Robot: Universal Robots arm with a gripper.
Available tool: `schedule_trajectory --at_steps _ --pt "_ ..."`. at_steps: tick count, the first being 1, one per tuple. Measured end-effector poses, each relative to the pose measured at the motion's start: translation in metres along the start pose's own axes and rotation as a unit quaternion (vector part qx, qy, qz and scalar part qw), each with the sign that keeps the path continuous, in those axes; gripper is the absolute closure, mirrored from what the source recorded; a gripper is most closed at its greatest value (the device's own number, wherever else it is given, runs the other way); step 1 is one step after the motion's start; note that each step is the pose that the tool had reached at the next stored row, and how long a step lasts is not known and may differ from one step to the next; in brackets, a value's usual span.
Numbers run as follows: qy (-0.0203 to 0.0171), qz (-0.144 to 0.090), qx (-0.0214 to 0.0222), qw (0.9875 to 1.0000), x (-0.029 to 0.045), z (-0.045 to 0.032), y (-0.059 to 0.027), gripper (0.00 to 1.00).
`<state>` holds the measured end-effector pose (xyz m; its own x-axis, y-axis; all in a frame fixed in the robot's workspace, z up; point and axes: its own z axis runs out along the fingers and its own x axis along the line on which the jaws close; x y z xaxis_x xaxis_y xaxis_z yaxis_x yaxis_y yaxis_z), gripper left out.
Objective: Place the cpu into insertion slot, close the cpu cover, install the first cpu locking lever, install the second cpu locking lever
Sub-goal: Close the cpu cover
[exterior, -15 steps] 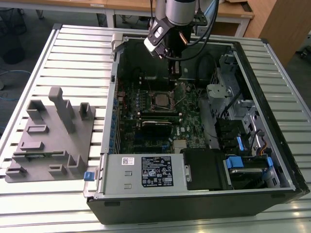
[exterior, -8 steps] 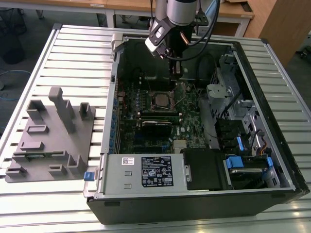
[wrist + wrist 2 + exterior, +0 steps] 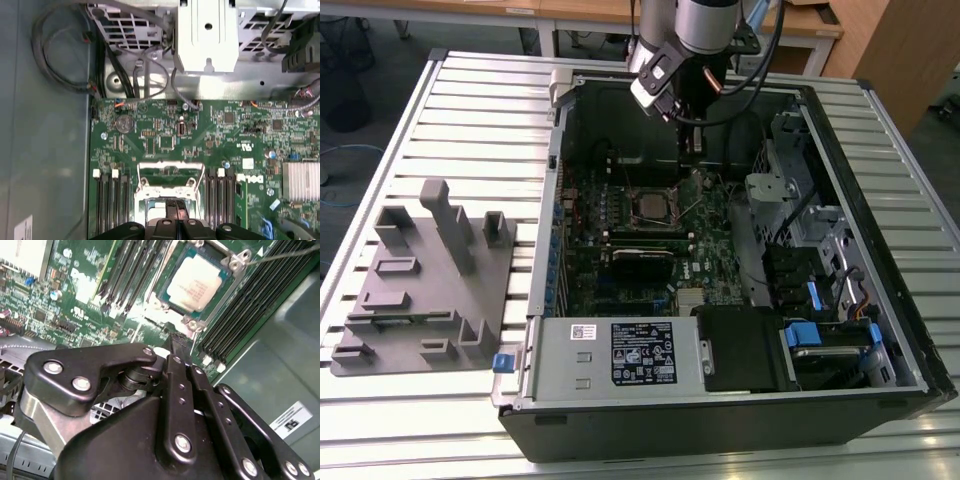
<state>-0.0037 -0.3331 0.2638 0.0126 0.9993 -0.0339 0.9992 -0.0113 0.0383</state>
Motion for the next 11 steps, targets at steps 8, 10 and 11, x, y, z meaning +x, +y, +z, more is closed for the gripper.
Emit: schedule_trajectory --at_steps 8,10,11 --pt "0.0 0.0 0.0 1.0 0.0001 0.0002 0.0037 0.9" --pt "0.0 0.0 0.0 1.0 0.0001 0.0002 0.0037 0.9" --pt "0.0 0.0 0.0 1.0 0.0 0.0002 0.0037 0.9"
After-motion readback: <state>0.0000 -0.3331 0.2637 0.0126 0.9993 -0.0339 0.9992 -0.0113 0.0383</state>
